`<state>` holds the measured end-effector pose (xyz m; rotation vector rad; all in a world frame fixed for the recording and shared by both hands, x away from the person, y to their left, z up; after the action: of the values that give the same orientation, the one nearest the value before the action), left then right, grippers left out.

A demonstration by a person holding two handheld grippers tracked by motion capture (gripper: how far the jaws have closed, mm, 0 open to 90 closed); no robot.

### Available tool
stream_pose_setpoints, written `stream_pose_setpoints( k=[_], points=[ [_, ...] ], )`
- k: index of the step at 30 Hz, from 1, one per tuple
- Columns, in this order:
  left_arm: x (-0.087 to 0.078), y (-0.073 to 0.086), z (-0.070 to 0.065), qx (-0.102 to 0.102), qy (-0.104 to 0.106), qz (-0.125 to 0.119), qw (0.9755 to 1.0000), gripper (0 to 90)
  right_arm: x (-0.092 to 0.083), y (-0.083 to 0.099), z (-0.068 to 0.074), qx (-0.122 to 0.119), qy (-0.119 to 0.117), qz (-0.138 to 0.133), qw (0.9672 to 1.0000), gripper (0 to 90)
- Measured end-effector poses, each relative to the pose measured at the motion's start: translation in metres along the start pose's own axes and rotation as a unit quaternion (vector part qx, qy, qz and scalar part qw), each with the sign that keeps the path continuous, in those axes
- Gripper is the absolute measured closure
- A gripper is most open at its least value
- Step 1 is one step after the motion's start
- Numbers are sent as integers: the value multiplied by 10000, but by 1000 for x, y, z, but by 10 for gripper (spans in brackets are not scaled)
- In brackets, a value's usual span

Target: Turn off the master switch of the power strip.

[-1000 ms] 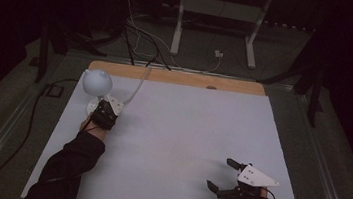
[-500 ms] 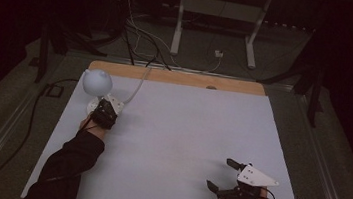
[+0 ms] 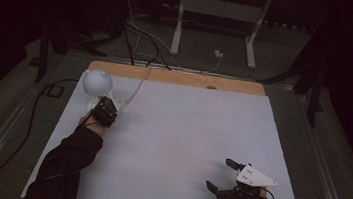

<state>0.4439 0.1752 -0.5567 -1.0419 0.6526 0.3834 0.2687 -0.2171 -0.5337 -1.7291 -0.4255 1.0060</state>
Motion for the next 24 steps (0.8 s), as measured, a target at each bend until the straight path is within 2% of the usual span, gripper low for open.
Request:
stream_pose_setpoints(
  k=[1, 3, 4, 6, 7, 8, 10, 11, 14, 18, 19, 20, 21, 22, 23, 24],
  points=[
    [0, -1, 0, 87, 23, 63, 9999, 900, 0, 0, 0, -2, 3, 7, 10000, 0],
    [0, -3, 2, 94, 131, 193, 9997, 900, 0, 0, 0, -7, 5, 11, 10000, 0],
    [0, -3, 2, 196, 152, 210, 9995, 900, 0, 0, 0, -10, 7, 17, 10000, 0],
    [0, -3, 3, 117, 254, 213, 9994, 900, 0, 0, 1, -14, 1, 11, 10000, 0],
    [1, -3, 3, 191, 224, 210, 9993, 900, 0, 0, 0, -19, 7, 11, 10000, 0],
    [1, -3, 3, 152, 203, 230, 9994, 900, 0, 0, 0, -11, 0, 0, 10000, 0],
    [3, -5, 1, 410, 39, 287, 9987, 900, 0, 0, 0, -10, 5, -3, 10000, 0],
    [4, -5, 1, 437, 4, 327, 9985, 900, 0, 0, 0, -11, -4, -1, 10000, 0],
    [3, -6, 2, 452, 96, 398, 9981, 900, 0, 0, 1, -20, -3, 1, 10000, 0],
    [3, -5, 3, 366, 188, 322, 9986, 900, -1, -1, -1, -11, 26, -18, 10000, 0],
    [3, -4, 4, 305, 191, 233, 9991, 900, -1, 0, -1, 0, 29, -9, 10000, 0],
    [3, -3, 5, 255, 96, 179, 9995, 900, -1, 0, -1, -2, 31, -1, 10000, 0],
    [2, -4, 6, 93, 115, 50, 9999, 900, -1, 0, -1, -4, 34, -3, 10000, 0],
    [1, -4, 6, 23, 190, -31, 9998, 900, -1, 0, -1, -10, 39, -2, 10000, 0],
    [0, -4, 6, 8, 142, -89, 9999, 900, -1, 0, -1, -13, 48, 2, 10000, 0],
    [-4, -6, 6, -75, 187, -248, 9995, 900, -1, 0, -1, -7, 52, 2, 10000, 0]
  ],
)
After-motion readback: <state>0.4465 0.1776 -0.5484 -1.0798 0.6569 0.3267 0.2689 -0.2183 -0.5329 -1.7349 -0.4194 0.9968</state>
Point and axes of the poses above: each handheld gripper's, and its own axes: x roughly forward along the jaws, y roughly out of its underside, z roughly to its left, the point moved 7 cm from there along x, roughly forward along the jaws, and after that the axes turned 7 degrees about -x, right-handed, at the moved point
